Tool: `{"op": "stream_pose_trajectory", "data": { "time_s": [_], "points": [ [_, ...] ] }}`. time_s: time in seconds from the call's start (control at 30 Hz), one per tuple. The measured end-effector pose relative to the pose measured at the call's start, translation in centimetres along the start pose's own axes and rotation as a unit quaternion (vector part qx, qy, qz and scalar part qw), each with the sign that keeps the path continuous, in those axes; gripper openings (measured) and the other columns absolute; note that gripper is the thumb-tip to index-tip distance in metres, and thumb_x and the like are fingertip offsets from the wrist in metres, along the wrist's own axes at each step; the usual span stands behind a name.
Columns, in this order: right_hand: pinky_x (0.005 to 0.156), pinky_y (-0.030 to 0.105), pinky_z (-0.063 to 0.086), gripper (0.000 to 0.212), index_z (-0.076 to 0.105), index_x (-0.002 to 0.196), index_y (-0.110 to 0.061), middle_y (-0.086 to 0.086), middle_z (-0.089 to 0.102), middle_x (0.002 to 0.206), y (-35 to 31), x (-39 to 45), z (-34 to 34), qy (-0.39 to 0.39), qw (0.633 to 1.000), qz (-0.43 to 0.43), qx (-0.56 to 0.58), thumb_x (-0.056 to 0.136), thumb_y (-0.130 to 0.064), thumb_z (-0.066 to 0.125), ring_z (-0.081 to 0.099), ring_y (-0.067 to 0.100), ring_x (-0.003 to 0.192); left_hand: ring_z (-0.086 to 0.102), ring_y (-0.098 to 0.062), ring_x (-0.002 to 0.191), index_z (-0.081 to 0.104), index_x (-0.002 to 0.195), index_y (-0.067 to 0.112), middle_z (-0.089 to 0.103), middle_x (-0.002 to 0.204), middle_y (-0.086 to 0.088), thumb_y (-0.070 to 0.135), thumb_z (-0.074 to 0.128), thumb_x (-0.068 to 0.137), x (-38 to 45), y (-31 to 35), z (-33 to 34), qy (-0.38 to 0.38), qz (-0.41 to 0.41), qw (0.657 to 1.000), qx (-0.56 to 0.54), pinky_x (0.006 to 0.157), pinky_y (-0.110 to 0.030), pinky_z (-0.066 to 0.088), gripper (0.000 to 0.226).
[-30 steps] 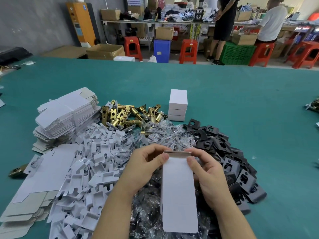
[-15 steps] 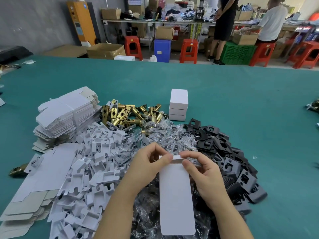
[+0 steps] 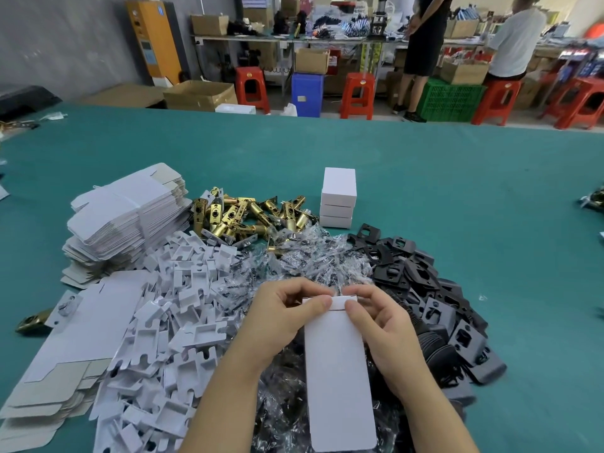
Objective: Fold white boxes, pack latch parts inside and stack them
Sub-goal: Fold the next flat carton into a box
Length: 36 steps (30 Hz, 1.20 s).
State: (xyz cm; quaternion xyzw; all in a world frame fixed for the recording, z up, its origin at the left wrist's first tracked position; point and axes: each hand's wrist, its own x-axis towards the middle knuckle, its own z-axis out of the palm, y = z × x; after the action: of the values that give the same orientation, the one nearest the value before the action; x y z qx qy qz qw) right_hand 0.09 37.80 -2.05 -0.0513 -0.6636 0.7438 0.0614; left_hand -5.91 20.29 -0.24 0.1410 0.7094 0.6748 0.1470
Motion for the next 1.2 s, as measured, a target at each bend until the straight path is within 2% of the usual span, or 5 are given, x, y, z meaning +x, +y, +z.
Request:
{"op": "stream_pose_trajectory", "data": {
  "time_s": [0.2,0.4,0.67,0.8,1.2],
  "points": [
    [0.060,0.024,0.056,0.018,0.071,0.108,-0.031,0.008,0.077,0.089,0.0,0.0,0.2,-0.018,1.000,0.003,0.021,0.091,-0.025,0.069,0.073,0.017,0.076,0.071,-0.013,0.093,0.083,0.097,0.027,0.076,0.103,0.004,0.018,0.075,0.092,0.0,0.3,0.0,-0.026,-0.012,1.000,0.010,0.073,-0.023,0.054,0.013],
    [0.058,0.030,0.058,0.052,0.052,0.135,-0.033,0.012,0.079,0.093,0.1,0.1,-0.1,-0.093,0.994,0.060,0.021,0.087,-0.028,0.071,0.077,0.025,0.076,0.071,-0.015,0.086,0.083,0.097,0.031,0.079,0.099,0.002,0.020,0.071,0.094,0.2,0.1,-0.2,0.069,-0.001,0.997,-0.030,0.073,-0.031,0.056,0.016],
    [0.067,0.036,0.061,0.057,0.054,0.136,-0.036,0.015,0.078,0.106,0.4,0.3,-0.1,-0.099,0.993,0.057,0.035,0.085,-0.021,0.074,0.077,0.031,0.089,0.071,-0.012,0.080,0.081,0.104,0.036,0.079,0.099,0.004,0.045,0.073,0.085,0.0,0.5,-0.1,0.031,-0.044,0.998,-0.040,0.070,-0.029,0.057,0.023],
    [0.069,0.037,0.061,0.060,0.053,0.141,-0.031,0.016,0.077,0.110,0.3,0.2,-0.2,-0.112,0.991,0.058,0.039,0.086,-0.019,0.073,0.077,0.032,0.091,0.065,-0.002,0.061,0.082,0.104,0.032,0.077,0.083,0.008,0.036,0.070,0.094,-0.2,0.7,-0.3,0.025,-0.036,0.997,-0.061,0.052,-0.012,0.047,0.016],
    [0.070,0.034,0.061,0.057,0.058,0.142,-0.030,0.014,0.076,0.114,0.0,0.1,-0.4,-0.137,0.987,0.074,0.032,0.088,-0.018,0.071,0.076,0.029,0.091,0.069,-0.011,0.082,0.082,0.104,0.029,0.079,0.097,-0.003,0.043,0.072,0.089,0.1,0.2,-1.3,0.012,-0.048,0.996,-0.077,0.068,-0.021,0.054,0.023]
  ]
}}
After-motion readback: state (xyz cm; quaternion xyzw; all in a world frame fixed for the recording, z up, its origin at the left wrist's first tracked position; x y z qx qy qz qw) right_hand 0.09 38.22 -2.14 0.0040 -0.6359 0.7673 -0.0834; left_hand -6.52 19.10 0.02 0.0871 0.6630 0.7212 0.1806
